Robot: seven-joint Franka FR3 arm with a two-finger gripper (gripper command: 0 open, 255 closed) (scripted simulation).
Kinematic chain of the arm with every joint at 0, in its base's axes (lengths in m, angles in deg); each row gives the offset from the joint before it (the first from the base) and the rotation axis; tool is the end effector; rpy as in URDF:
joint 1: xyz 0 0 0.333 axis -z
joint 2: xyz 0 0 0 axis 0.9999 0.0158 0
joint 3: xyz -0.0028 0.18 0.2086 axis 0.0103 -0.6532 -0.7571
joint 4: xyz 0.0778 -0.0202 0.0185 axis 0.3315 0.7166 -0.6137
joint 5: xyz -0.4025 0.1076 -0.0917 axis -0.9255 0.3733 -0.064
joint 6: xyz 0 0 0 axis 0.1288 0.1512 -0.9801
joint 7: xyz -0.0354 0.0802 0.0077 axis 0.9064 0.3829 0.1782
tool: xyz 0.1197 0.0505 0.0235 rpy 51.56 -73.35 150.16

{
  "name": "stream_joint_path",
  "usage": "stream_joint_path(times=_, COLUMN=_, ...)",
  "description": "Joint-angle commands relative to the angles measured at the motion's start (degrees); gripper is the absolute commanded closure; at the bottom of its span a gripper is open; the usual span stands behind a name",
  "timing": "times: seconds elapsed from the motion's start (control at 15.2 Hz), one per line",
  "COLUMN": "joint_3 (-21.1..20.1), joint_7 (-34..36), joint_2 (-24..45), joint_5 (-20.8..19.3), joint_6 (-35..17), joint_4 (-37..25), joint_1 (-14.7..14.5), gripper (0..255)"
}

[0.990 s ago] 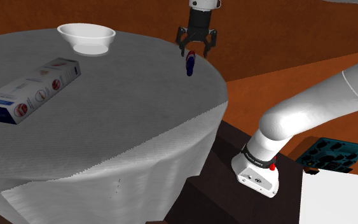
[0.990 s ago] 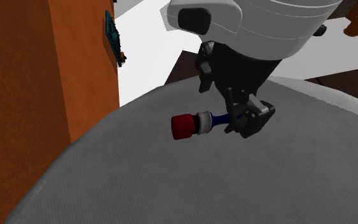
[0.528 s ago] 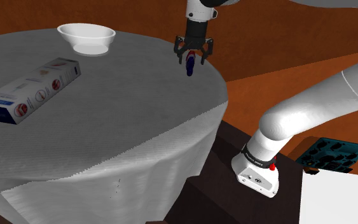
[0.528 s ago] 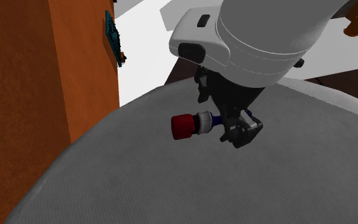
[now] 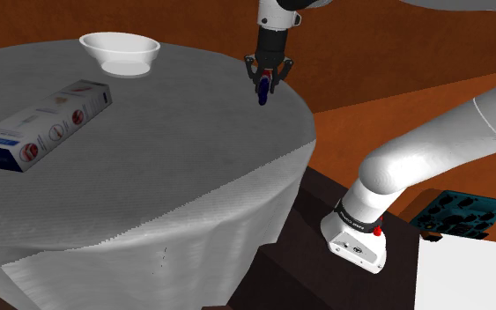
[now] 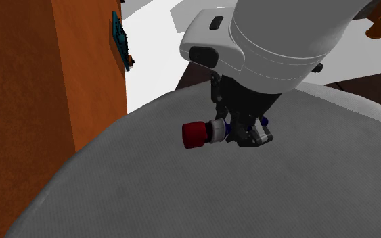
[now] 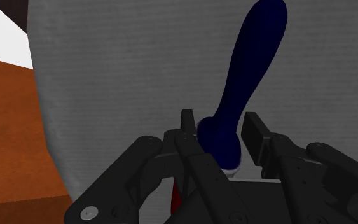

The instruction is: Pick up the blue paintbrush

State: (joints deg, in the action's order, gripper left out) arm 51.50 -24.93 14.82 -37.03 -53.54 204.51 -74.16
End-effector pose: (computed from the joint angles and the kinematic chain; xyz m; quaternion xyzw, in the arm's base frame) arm 0.4657 0.0430 0.4761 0.9199 -0.3899 -0.0097 0.0413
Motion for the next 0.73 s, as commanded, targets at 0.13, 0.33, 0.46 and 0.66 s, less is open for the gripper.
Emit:
stream_joint_path(times=0.13, joint_3=0.11, joint_7=-0.08, joint_2=-0.02, joint_5=-0.07, joint_6=0.75, joint_4=-0.61, joint_1=0.06, gripper=255)
stream_joint_path(times=0.33, joint_3=0.28, joint_7=-0.14, joint_2=0.10, joint_5=-0.21, joint_6=3.03, joint_4=-3.01, joint_1=0.16, gripper=255)
stream_joint_path(times=0.46, joint_3=0.39, joint_7=-0.18, joint_2=0.23, joint_5=-0.31, joint_6=4.55, joint_4=-4.66, joint_1=0.24, gripper=255)
stream_joint_path(times=0.66, joint_3=0.53, joint_7=-0.21, joint_2=0.53, joint_5=-0.47, joint_6=6.82, joint_4=-7.22, joint_1=0.35, gripper=255)
